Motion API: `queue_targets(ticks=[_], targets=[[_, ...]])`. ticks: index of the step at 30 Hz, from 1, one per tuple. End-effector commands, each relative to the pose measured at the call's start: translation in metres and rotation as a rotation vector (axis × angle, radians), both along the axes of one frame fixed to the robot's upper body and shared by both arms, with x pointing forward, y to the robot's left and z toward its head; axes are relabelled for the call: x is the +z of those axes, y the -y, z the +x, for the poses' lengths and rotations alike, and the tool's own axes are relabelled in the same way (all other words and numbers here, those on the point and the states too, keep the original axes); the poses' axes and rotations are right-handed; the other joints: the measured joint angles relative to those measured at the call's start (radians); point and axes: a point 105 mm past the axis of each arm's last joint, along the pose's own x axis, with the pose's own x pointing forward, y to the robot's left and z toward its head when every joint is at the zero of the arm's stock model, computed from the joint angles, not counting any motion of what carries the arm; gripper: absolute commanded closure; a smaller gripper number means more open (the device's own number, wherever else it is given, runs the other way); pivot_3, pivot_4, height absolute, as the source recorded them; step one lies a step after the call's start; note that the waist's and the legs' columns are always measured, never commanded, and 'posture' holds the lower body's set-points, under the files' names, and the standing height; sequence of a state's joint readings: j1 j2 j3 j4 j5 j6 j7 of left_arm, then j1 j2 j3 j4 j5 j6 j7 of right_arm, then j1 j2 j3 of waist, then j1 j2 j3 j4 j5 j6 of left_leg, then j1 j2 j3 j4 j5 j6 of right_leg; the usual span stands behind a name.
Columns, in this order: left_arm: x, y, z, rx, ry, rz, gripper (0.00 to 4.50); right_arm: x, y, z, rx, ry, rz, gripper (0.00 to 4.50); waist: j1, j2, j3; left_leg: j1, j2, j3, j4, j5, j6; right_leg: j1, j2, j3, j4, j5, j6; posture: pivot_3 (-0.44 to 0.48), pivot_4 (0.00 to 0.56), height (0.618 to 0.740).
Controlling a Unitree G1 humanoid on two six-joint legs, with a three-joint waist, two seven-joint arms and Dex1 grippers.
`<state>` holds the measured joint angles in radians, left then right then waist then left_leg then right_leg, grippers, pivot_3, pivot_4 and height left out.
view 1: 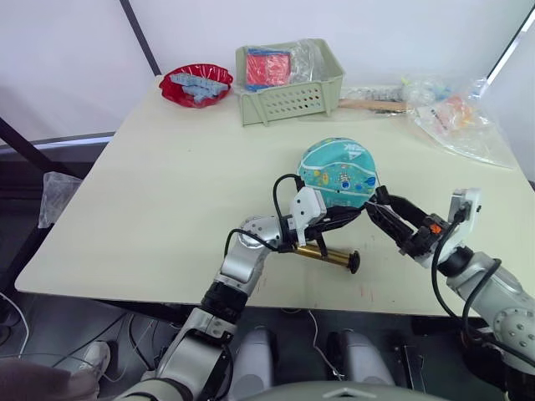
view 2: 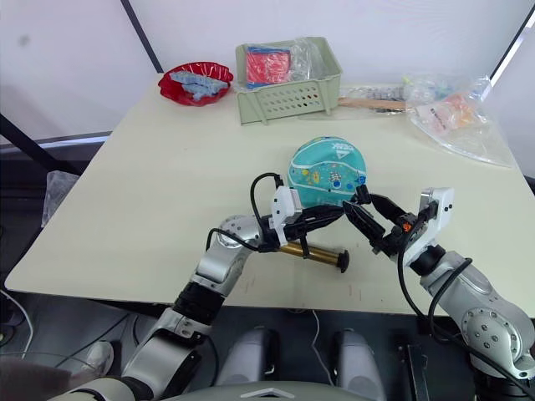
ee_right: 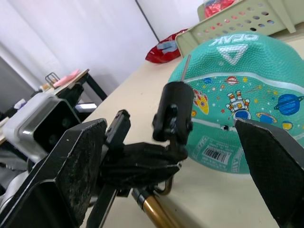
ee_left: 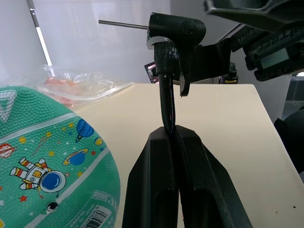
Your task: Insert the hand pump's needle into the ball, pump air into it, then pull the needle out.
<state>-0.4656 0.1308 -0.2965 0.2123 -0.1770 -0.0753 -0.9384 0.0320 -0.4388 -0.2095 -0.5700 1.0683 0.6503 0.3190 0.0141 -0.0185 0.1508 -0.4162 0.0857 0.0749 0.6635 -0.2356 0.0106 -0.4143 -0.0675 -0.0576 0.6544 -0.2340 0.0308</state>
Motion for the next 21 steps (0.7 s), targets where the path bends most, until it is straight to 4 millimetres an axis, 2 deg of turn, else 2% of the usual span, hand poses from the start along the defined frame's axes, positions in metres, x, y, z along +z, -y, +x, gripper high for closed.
queue_targets(ticks=[1,5,8,10,15,21], targets=[[0.007,0.0053,-0.004,-0.019,0.034,-0.023,4.49,0.0117,0.002,-0.0004,-0.012,0.049,0.007,0.0,0.0,0.0,0.0,0.0,0.0,0.0,0.0,0.0,0.0,0.0,0.0,0.0,0.0,0.0,0.0,0.0,0.15,0.735],[0.0068,0.0063,-0.0042,-0.019,0.031,-0.028,4.49,0.0113,0.0034,0.0005,-0.02,0.048,0.003,0.0,0.0,0.0,0.0,0.0,0.0,0.0,0.0,0.0,0.0,0.0,0.0,0.0,0.0,0.0,0.0,0.0,0.15,0.735],[0.0062,0.0061,-0.004,-0.018,0.029,-0.028,4.5,0.0113,0.0046,0.0013,-0.027,0.051,0.003,0.78,0.0,0.0,0.0,0.0,0.0,0.0,0.0,0.0,0.0,0.0,0.0,0.0,0.0,0.0,0.0,0.0,0.15,0.735],[0.006,0.0059,-0.004,-0.018,0.029,-0.028,4.5,0.0111,0.0048,0.0015,-0.029,0.052,0.0,1.64,0.0,0.0,0.0,0.0,0.0,0.0,0.0,0.0,0.0,0.0,0.0,0.0,0.0,0.0,0.0,0.0,0.15,0.735],[0.0043,0.0047,-0.0034,-0.014,0.024,-0.026,4.5,0.0106,0.0067,0.0021,-0.037,0.055,-0.004,4.15,0.0,0.0,0.0,0.0,0.0,0.0,0.0,0.0,0.0,0.0,0.0,0.0,0.0,0.0,0.0,0.0,0.15,0.735],[0.0017,0.0037,-0.0038,-0.016,0.015,-0.023,4.5,0.0096,0.0098,0.0025,-0.046,0.056,-0.013,4.15,0.0,0.0,0.0,0.0,0.0,0.0,0.0,0.0,0.0,0.0,0.0,0.0,0.0,0.0,0.0,0.0,0.15,0.735]])
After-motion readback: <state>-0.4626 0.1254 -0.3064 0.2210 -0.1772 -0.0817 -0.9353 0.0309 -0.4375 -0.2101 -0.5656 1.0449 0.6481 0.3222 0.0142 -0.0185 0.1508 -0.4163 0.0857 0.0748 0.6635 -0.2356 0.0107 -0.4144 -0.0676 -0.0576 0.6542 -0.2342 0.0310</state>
